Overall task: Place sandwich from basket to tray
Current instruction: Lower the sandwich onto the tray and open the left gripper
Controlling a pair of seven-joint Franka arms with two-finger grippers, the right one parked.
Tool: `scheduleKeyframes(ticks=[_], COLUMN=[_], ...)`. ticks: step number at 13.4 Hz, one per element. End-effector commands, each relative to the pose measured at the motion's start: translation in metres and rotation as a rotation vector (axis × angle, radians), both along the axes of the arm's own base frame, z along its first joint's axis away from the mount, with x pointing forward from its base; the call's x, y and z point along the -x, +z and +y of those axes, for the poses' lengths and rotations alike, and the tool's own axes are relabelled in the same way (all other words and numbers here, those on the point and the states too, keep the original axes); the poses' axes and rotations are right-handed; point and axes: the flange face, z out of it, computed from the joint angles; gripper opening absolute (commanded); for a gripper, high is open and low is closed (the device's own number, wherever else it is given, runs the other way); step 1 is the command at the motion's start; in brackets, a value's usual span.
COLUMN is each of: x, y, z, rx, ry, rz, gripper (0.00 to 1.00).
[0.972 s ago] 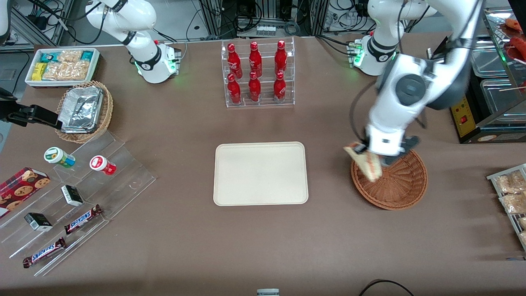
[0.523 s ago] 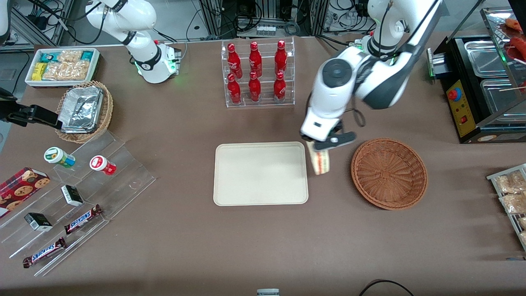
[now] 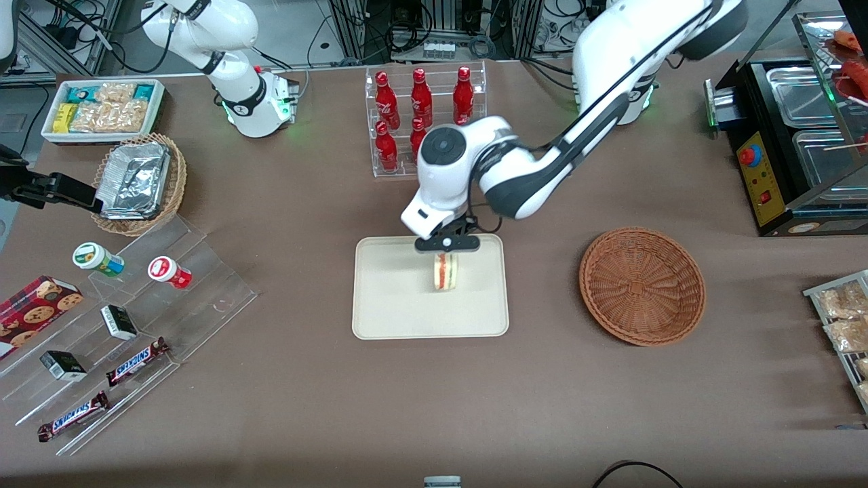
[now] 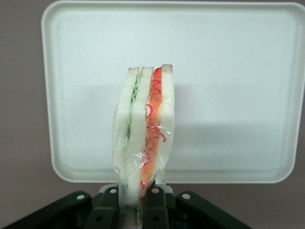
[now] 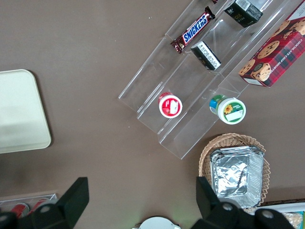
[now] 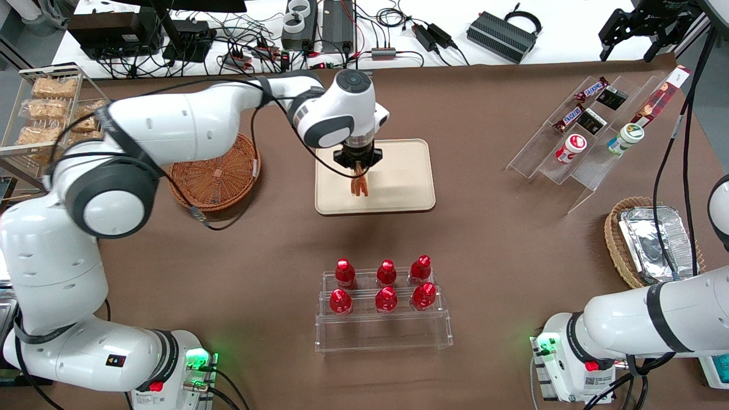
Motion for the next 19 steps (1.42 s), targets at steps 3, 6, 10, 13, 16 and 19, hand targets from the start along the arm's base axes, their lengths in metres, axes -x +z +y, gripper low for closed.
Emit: scheduleKeyframes(ticks=[3, 6, 10, 13, 16, 19], x=[-0.036, -0.038, -0.034, -0.034, -0.040, -0.032], y=[-0.045, -0.050, -0.055, -0.053, -0.015, 0.057], z=[-0.024, -0.028, -0.032, -0.032, -0.023, -0.006], rx=[-0.032, -0.013, -0.009, -0.008, -0.023, -0.088], ry=[0.024, 0.030, 0.015, 0.019, 0.062, 0.153], rz=[-0.045, -0.062, -0.060, -0.062, -0.084, -0.087], gripper=[0.10, 0.10, 0.54, 0.99, 0.99, 0.99])
